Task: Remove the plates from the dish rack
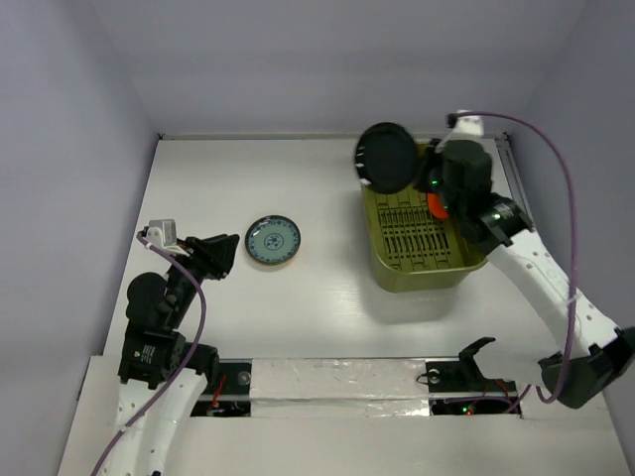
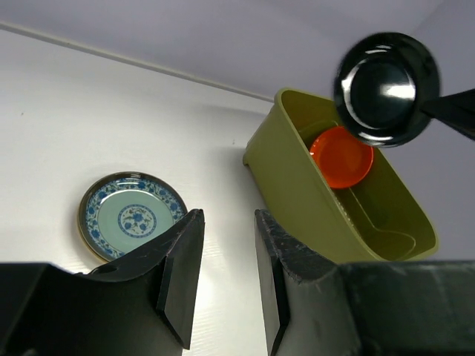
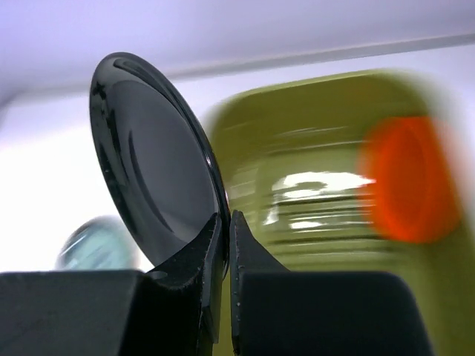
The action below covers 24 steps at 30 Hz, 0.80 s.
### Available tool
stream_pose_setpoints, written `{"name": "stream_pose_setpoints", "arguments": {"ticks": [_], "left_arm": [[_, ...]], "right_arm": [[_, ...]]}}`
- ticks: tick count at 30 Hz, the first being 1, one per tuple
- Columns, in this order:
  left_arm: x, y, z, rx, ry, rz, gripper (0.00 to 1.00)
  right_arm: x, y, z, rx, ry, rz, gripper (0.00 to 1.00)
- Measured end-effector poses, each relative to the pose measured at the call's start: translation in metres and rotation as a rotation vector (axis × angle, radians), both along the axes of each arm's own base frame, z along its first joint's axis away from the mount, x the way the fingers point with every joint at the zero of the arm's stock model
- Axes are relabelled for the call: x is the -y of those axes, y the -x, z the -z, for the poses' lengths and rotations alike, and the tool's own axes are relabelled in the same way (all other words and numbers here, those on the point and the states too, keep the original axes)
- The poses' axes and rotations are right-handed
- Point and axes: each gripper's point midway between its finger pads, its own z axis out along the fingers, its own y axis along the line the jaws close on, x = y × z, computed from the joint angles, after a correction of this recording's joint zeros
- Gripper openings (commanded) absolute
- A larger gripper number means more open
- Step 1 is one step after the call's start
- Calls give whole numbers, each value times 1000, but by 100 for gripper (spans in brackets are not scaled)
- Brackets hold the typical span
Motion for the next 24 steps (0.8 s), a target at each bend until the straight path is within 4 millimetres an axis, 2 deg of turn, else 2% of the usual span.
{"name": "stream_pose_setpoints", "arguments": {"ticks": [2,4,7,10,12,16,22,23,24], "left_arm": [[0,0,0,0,0,-1,30],[0,0,0,-1,0,-1,30],[0,-1,1,-5,-1,-2,30],[0,-1,1,-6,-1,-3,30],[0,-1,2,-7,-1,-3,30],[0,-1,2,-7,-1,-3,30],[0,-1,1,-6,-1,-2,30],[0,-1,2,-7,-1,-2,30],[0,-1,2,-7,-1,-2,30]], "right_arm": [[-56,5,7,-19,-28,-142,0],[-115,6,25,-62,-45,-267,0],[-189,12,77,-175,-33,-407,0],[-239,21,130,-292,-16,-489,0],[-258,23,160,-356,-20,-510,1],[-272,14,200,-436,-42,-484,2],[-279,3,230,-486,-64,-437,5],[-280,2,232,-489,-67,-431,8],[-281,1,234,-491,-70,-424,15]]}}
